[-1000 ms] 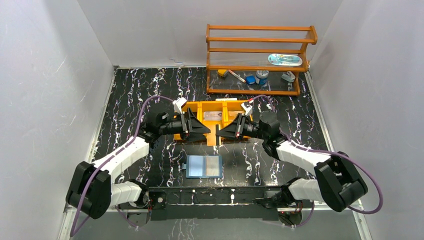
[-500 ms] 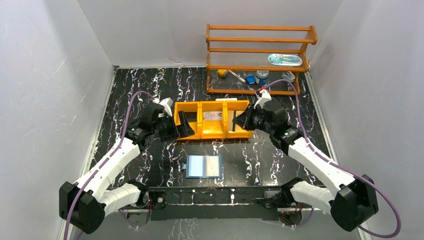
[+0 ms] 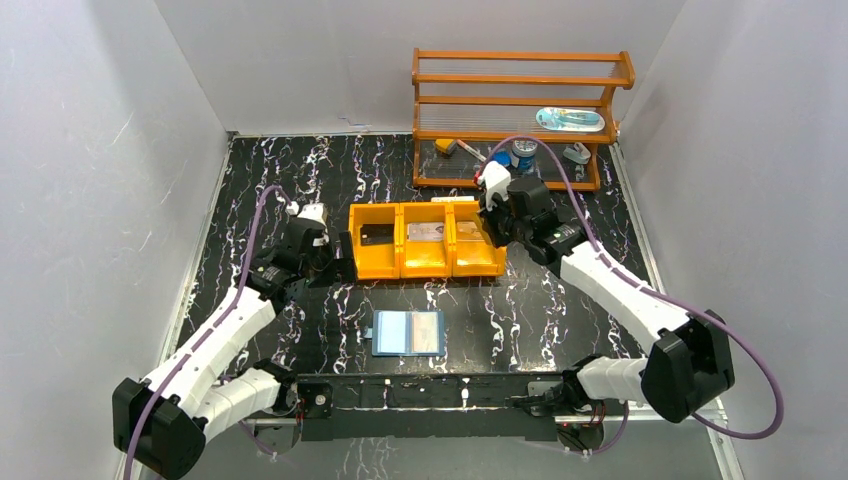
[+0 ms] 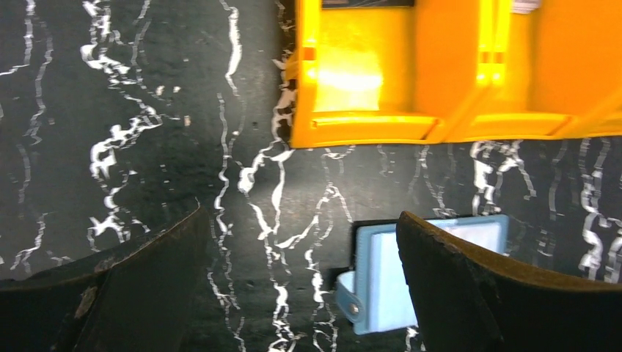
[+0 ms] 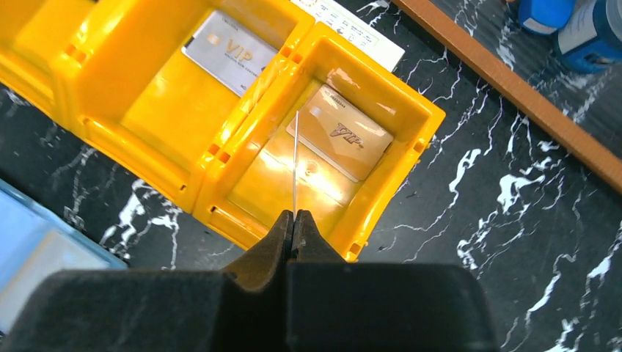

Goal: Take the credit cards out of the card holder

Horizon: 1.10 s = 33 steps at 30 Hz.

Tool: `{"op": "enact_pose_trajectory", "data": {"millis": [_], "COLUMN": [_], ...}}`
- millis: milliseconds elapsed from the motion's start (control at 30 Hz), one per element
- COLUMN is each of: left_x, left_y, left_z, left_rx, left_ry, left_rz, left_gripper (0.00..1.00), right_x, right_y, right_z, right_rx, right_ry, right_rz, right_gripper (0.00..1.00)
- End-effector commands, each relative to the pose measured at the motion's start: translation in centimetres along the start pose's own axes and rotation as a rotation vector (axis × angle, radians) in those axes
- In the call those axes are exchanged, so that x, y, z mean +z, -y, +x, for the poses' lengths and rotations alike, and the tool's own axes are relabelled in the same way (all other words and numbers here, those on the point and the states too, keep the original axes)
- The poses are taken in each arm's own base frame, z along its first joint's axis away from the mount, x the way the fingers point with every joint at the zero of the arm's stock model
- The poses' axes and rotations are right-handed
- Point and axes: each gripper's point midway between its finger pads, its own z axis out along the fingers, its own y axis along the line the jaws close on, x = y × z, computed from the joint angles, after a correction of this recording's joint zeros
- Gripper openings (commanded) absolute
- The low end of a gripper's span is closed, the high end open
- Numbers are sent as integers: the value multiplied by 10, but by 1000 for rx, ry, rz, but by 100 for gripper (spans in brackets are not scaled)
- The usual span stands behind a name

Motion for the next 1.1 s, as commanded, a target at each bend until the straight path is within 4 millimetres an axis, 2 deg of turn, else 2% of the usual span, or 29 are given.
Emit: {"op": "enact_pose_trajectory", "data": {"millis": [0,133,467,700,933,1067], "left_x": [0,6,10,9,6,4], "left_y": [-23,-27,-31,-32,-36,-37], "left_z": [-12,-14,-12,-14,-18,-19], "left_rx": [56,54,73,78,79,79], "left_ry": [82,105,96,101,124,131], "left_rz": [-102,-123,-146,-153,-173,-178], "left_gripper": [98,98,98,98,98,98], "right_x": [5,20,60,86,110,120], "right_y": [4,9,23,25,32,27], "right_z": [-19,-7,5,-5,-4,0], "right_rx": [-261,-364,-613,-748,-881,-914], "right_ry": [22,-47,-112,-90,-107,-114], "right_rz": [-40,-54,-68,-94,-96,-144], "right_gripper": [0,0,0,0,0,0]}}
